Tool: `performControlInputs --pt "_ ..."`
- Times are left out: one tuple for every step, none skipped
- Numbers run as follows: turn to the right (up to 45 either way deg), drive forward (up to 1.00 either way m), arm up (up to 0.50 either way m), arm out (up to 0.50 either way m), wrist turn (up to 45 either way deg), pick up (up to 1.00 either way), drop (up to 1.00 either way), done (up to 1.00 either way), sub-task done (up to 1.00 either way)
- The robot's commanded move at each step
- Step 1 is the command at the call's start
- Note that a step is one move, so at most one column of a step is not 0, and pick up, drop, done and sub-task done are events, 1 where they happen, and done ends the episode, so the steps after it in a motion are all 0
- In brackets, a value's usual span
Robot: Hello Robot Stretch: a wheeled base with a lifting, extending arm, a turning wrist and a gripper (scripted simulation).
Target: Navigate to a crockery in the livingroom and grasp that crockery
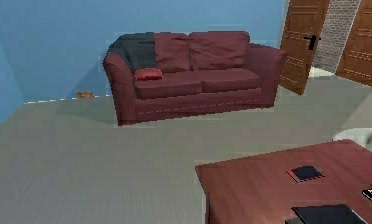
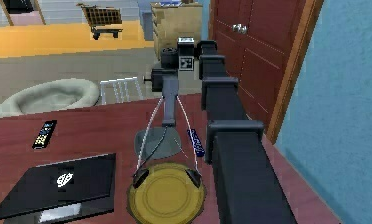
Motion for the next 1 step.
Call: performControlInputs --pt "0.0 0.00 0.00 0.00 45.0 0.00 0.00 0.00 0.00"
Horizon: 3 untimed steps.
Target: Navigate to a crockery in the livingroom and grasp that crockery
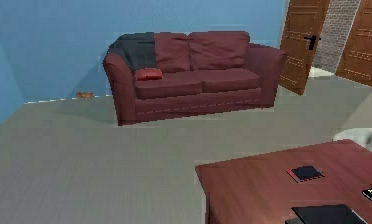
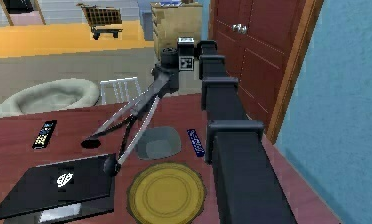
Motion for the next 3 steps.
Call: performControlInputs --pt "0.0 0.00 0.00 0.00 45.0 0.00 0.00 0.00 0.00" --pt "0.0 0.00 0.00 0.00 42.0 0.00 0.00 0.00 0.00" --pt "0.0 0.00 -0.30 0.00 0.0 0.00 0.00 0.00 0.00"
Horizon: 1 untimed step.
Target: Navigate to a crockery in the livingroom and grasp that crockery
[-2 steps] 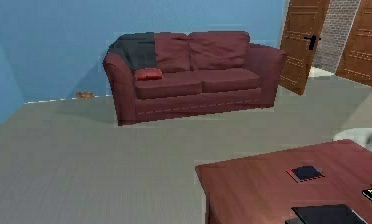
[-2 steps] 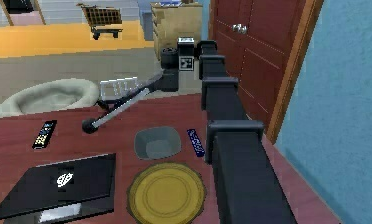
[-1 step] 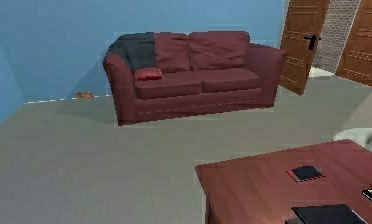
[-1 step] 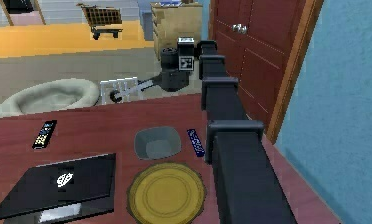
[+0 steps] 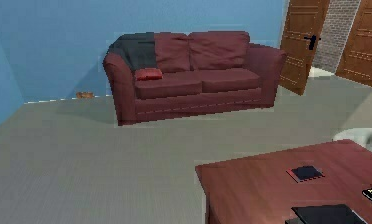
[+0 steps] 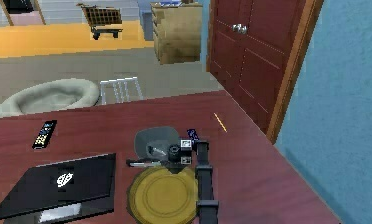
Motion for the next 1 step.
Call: performControlInputs --pt "0.0 0.00 0.00 0.00 0.0 1.00 0.00 0.00 0.00"
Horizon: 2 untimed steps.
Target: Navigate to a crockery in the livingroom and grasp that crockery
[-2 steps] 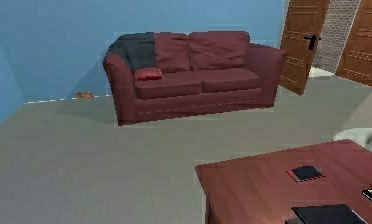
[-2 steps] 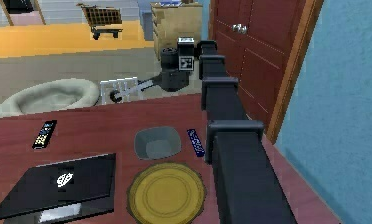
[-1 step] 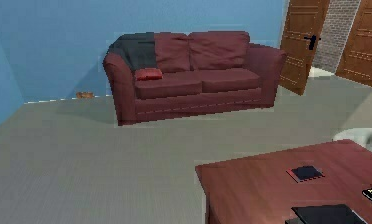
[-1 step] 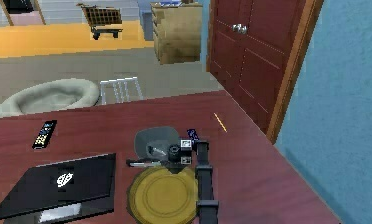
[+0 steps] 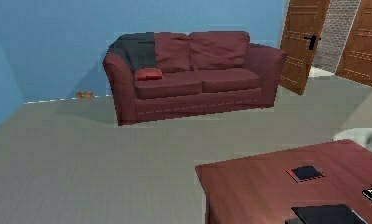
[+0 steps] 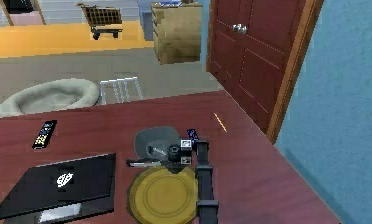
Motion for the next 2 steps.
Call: performControlInputs --pt "0.0 0.00 0.10 0.00 0.0 0.00 0.00 0.00 0.00" --pt "0.0 0.00 0.00 0.00 0.0 0.00 0.00 1.00 0.00"
